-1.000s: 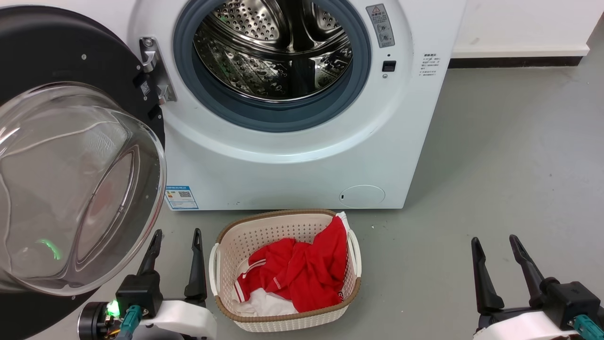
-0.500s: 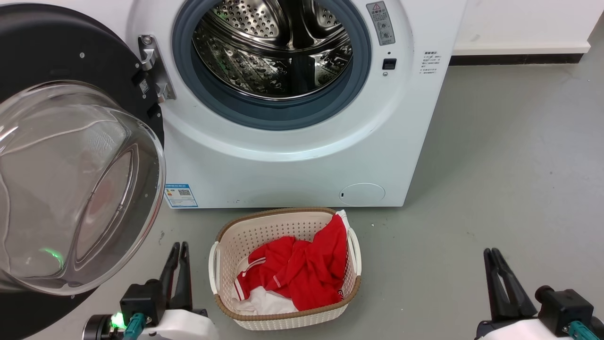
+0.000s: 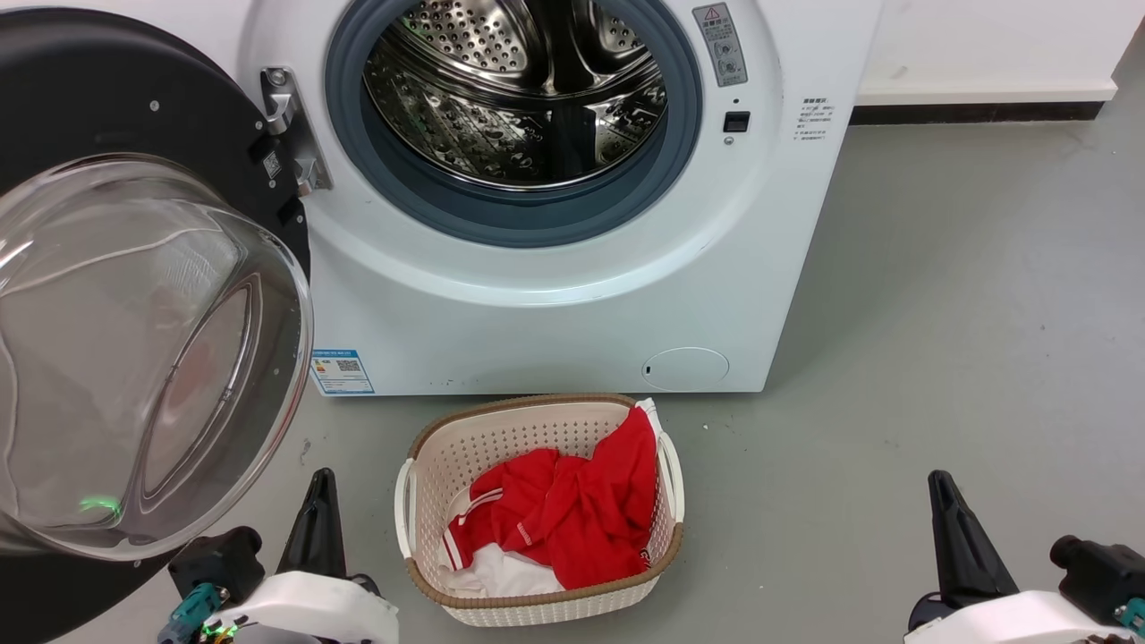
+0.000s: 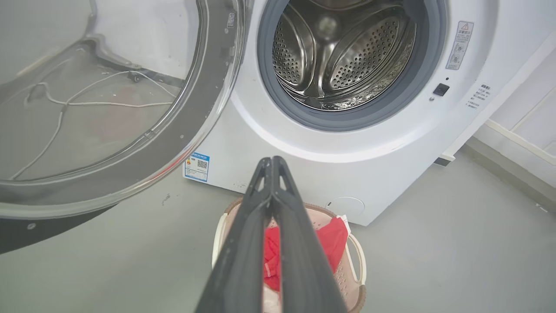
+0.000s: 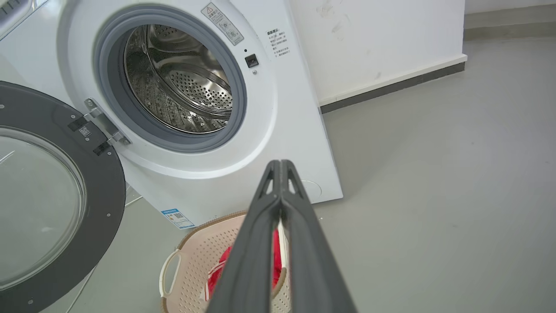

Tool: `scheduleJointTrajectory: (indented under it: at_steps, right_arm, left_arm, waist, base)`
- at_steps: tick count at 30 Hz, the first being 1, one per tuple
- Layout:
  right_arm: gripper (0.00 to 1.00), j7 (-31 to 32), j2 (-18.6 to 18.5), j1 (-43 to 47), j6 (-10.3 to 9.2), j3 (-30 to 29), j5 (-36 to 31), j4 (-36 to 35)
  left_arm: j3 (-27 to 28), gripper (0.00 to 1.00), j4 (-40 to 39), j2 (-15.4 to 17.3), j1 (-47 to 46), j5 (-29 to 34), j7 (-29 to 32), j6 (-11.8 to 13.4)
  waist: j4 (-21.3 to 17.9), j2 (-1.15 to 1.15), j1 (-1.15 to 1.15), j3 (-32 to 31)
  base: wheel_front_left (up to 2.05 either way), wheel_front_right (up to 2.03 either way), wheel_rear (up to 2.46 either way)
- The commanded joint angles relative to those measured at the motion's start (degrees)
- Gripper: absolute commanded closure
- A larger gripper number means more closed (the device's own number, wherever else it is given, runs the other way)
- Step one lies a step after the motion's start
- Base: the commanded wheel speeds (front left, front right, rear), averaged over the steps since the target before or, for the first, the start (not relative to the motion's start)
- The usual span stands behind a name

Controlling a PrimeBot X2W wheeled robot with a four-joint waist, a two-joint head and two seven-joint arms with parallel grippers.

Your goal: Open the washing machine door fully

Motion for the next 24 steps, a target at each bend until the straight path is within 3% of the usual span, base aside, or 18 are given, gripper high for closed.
scheduleJointTrajectory:
  at_steps: [1,24]
  right_arm:
    - [1.00,0.40,-0.53,-2.04,0.00,0.03,3.38,-0.45]
    - [1.00,4.06,-1.23,-5.12,-0.01,-0.45,24.96,2.19]
  left_arm:
    - [0.57,1.00,-0.66,-0.12,-1.62,-3.08,0.64,-0.61]
    - [3.45,1.00,0.25,-1.05,-3.21,-23.23,5.75,-3.54]
  waist:
    - [-0.02,0.00,0.00,-0.01]
    - [-0.18,0.00,0.00,-0.13]
  base:
    - [0.00,0.00,0.00]
    - [0.00,0.00,0.00]
